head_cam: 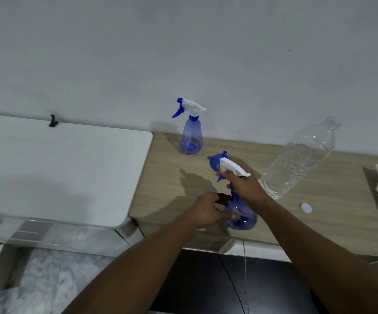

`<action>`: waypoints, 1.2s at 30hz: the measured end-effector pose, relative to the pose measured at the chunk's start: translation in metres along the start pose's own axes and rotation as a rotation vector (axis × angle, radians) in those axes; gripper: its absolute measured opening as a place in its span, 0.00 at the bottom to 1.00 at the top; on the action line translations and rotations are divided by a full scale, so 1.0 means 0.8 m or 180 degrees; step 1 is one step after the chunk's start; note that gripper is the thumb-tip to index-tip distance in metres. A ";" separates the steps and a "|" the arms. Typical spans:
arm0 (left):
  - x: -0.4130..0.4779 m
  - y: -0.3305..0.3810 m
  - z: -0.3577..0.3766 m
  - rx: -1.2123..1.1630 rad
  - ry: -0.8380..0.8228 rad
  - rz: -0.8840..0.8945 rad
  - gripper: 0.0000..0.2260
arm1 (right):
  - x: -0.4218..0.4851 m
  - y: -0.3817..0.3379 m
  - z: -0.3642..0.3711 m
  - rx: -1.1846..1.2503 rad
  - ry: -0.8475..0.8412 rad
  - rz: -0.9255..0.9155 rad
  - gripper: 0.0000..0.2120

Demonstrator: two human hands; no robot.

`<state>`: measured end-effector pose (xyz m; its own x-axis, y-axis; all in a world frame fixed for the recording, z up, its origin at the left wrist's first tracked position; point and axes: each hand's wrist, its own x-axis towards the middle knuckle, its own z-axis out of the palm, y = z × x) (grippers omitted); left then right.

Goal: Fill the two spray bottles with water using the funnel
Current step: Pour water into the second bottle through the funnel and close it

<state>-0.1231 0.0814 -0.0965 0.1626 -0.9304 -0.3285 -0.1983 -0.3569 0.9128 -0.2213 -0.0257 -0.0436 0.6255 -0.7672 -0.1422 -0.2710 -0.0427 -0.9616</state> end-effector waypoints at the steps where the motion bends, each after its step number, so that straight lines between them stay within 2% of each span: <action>1: -0.002 0.000 -0.002 -0.0072 -0.0098 -0.0064 0.27 | -0.003 -0.001 -0.002 0.0027 -0.0091 0.0040 0.10; 3: -0.004 -0.004 -0.014 -0.0174 -0.0142 -0.0208 0.27 | -0.009 -0.004 -0.011 0.0089 -0.0193 0.0175 0.08; 4: -0.004 -0.010 -0.025 -0.0164 0.0006 -0.0259 0.24 | -0.012 -0.004 -0.017 0.0043 -0.0295 0.0285 0.07; 7: -0.010 -0.040 -0.081 0.0287 0.1006 -0.0328 0.10 | -0.018 0.000 -0.030 -0.0452 -0.0809 0.0508 0.09; 9: -0.022 -0.060 -0.124 0.0687 0.1534 -0.0490 0.10 | -0.020 -0.001 -0.031 -0.0683 -0.1018 0.0552 0.12; 13: -0.049 -0.084 -0.187 0.0952 0.2172 -0.0967 0.13 | -0.018 -0.008 -0.017 -0.1075 -0.0940 0.0468 0.12; 22: -0.060 -0.089 -0.190 0.1024 0.2116 -0.0982 0.14 | -0.010 -0.017 -0.008 -0.1183 -0.0948 0.0429 0.07; 30: -0.057 -0.082 -0.181 0.1111 0.1964 -0.0859 0.13 | -0.011 -0.011 -0.016 -0.1277 -0.0966 0.0555 0.09; 33: -0.053 -0.076 -0.179 0.1143 0.1935 -0.0810 0.13 | -0.014 -0.007 -0.017 -0.1083 -0.0751 0.0484 0.10; 36: -0.047 -0.070 -0.177 0.1170 0.1888 -0.0737 0.12 | -0.014 -0.018 -0.025 -0.0823 -0.0780 0.0336 0.11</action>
<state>0.0191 0.1479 -0.1008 0.7147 -0.6634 -0.2216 -0.3897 -0.6407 0.6615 -0.2392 -0.0294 -0.0236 0.7324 -0.6012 -0.3196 -0.4997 -0.1557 -0.8521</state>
